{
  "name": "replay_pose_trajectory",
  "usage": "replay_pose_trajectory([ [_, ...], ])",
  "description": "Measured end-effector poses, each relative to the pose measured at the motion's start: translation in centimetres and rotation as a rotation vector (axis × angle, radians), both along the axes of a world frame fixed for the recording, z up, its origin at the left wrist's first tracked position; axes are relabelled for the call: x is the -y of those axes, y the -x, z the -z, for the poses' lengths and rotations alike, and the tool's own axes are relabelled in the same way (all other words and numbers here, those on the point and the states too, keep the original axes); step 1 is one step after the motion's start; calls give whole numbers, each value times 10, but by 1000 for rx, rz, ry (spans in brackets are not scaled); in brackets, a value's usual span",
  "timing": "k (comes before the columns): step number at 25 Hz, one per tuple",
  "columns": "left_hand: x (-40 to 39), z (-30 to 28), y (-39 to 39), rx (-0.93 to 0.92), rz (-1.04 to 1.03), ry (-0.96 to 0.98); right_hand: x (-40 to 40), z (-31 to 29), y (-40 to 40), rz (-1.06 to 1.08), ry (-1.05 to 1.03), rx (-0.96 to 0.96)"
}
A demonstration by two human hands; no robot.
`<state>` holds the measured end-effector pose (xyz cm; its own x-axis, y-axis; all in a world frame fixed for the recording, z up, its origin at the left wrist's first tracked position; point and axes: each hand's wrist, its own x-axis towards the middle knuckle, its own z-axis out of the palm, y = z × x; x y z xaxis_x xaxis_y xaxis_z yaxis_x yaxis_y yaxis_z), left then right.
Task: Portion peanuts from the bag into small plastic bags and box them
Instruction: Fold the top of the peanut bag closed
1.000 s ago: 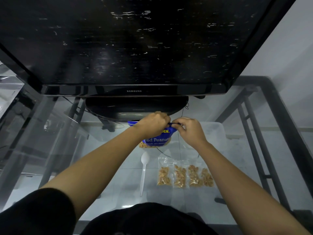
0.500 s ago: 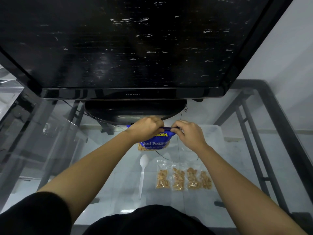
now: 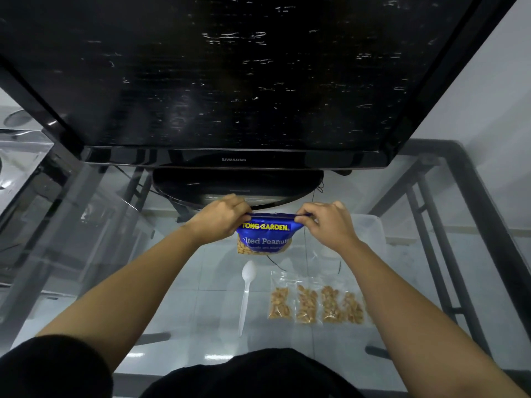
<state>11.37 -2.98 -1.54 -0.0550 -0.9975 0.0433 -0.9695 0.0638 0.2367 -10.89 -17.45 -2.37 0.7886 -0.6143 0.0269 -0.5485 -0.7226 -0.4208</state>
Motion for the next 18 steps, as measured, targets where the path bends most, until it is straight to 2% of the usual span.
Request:
replay_pose_trajectory([
  [6,-16,1,-19,-2,-13,62,3,-4,1,-1,-14,-35],
  [9,-17,-1,-21,22,-2,15,2,-6,-1,-9,-33,-72],
  [14,-14,-1,-16,-162,-141,-18,-1,-18,-11,-46,-203,-169],
  [18,-12,-1,-10,-172,-247,-69,-2,-16,-13,28,-267,-108],
])
